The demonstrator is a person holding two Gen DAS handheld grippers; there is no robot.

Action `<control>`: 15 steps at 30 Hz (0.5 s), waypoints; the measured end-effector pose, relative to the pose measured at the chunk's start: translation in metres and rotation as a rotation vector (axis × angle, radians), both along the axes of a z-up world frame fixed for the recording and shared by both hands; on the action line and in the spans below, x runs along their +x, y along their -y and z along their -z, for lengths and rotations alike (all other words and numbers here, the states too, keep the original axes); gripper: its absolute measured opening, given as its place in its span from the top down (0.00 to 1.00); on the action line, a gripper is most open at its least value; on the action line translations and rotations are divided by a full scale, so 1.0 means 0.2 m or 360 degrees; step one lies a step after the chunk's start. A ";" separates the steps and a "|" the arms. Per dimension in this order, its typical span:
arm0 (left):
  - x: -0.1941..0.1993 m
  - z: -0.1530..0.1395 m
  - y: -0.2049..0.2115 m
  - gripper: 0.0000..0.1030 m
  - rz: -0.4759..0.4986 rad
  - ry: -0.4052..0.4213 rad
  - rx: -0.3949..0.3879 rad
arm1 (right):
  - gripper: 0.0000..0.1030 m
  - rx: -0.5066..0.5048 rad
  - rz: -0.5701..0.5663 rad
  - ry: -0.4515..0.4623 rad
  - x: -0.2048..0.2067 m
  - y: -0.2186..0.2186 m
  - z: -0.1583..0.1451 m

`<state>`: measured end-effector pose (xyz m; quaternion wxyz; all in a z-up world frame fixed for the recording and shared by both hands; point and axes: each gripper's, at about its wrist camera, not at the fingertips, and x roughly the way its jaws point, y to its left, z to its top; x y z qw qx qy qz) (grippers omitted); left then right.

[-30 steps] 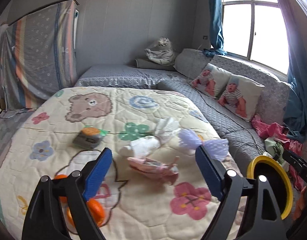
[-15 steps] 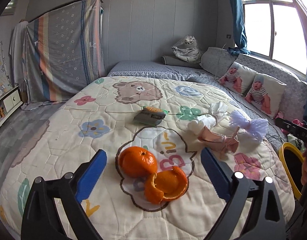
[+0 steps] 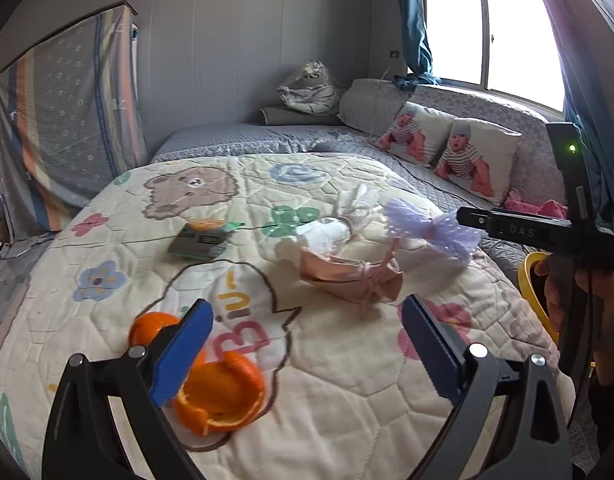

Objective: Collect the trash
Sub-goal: 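Move both tools back over the remaining items on the bed, then grasp the pink cloth item with the left tool while the right tool grasps the purple mesh net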

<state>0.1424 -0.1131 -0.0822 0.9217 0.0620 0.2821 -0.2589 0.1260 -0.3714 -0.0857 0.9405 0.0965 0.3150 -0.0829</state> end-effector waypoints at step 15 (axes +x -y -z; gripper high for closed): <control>0.30 0.10 0.39 0.16 0.0222 -0.0225 0.0017 | 0.36 0.0205 -0.0080 -0.0133 0.18 0.14 0.10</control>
